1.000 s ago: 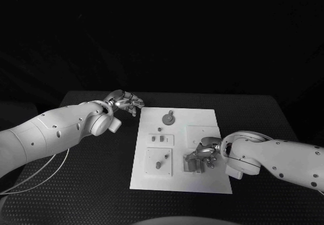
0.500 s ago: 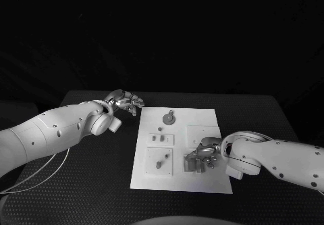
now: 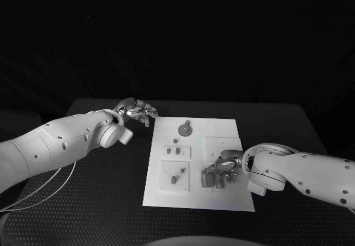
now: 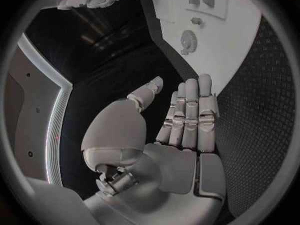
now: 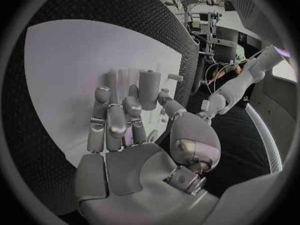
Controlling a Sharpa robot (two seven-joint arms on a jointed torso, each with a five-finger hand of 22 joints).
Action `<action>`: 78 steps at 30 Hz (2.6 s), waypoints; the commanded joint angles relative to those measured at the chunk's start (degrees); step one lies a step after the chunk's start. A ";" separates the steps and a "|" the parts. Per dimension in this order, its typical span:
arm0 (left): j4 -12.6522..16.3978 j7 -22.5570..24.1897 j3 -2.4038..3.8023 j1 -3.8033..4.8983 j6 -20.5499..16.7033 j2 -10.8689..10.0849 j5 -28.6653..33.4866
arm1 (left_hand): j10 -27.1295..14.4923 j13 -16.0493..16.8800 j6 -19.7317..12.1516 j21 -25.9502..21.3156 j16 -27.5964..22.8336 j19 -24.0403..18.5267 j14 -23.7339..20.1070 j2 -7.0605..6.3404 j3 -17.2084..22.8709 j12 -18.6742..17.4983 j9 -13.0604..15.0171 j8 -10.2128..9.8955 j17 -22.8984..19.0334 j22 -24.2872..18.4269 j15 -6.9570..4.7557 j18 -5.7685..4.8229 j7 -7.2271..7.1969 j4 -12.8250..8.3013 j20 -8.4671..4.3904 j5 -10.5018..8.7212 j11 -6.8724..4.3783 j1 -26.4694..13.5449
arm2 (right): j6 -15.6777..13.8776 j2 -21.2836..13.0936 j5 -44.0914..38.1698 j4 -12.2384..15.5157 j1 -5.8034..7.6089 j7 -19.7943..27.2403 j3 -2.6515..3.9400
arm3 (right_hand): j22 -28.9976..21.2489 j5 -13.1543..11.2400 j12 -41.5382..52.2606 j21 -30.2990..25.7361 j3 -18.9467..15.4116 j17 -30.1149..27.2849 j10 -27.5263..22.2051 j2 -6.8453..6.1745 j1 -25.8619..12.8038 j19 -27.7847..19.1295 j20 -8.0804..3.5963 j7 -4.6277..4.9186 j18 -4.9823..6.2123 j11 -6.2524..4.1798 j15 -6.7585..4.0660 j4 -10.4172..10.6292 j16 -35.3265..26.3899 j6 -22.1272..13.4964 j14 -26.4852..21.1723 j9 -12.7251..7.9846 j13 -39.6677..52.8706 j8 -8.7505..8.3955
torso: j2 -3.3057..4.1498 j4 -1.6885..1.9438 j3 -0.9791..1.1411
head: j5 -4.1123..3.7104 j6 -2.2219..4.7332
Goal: Assemble the parts on the task board
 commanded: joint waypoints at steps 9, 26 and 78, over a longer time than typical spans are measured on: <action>0.18 0.26 0.03 0.08 0.77 0.00 0.38 | -0.38 -0.10 0.33 -0.32 -0.30 0.17 -0.09 0.09 -0.03 0.29 0.04 -0.03 0.12 0.09 0.06 2.75 0.23 0.33 -0.31 -0.21 0.01 -0.69 | 0.68 0.14 -0.22 -0.18 -0.23 -0.50 -0.17 | 1.05 -0.16 -0.39 -0.31 0.31 -0.57 -0.51 -1.01 0.14 -0.16 0.03 0.02 -0.40 0.17 0.10 -0.09 -0.38 -0.69 -0.82 -0.25 -0.14 -0.37 | -0.02 -0.01 -0.01 | 0.12 -0.23; 0.22 0.22 0.03 0.09 0.78 -0.05 0.38 | -0.45 -0.12 0.42 -0.38 -0.34 0.17 -0.08 0.10 0.01 0.37 0.07 0.03 0.19 0.15 0.06 2.79 0.19 0.33 -0.31 -0.20 0.01 -0.61 | 0.59 0.18 -0.23 -0.17 -0.23 -0.43 -0.17 | 1.08 -0.17 -0.15 -0.41 3.00 -1.50 -1.18 -6.71 -0.03 -0.24 0.18 0.24 -0.40 0.43 0.34 4.83 -0.40 -1.27 -1.74 0.09 -0.52 -0.52 | -0.01 0.01 0.00 | 0.11 -0.38; 0.08 0.00 0.02 0.09 1.06 0.05 0.38 | -0.61 -0.15 0.38 -0.49 -0.41 0.23 -0.06 0.19 0.00 0.54 0.06 0.01 0.31 0.26 0.09 2.80 0.21 0.52 -0.26 -0.21 0.04 -0.69 | 1.68 -2.15 -11.30 2.33 1.03 -0.34 0.31 | 1.06 -0.24 0.65 -0.60 3.26 -3.17 -2.46 -9.06 0.67 -0.77 0.58 0.82 -0.40 0.95 0.83 8.06 -0.31 -2.83 -3.12 0.39 -1.32 -1.34 | -0.01 0.06 -0.10 | 0.35 -0.34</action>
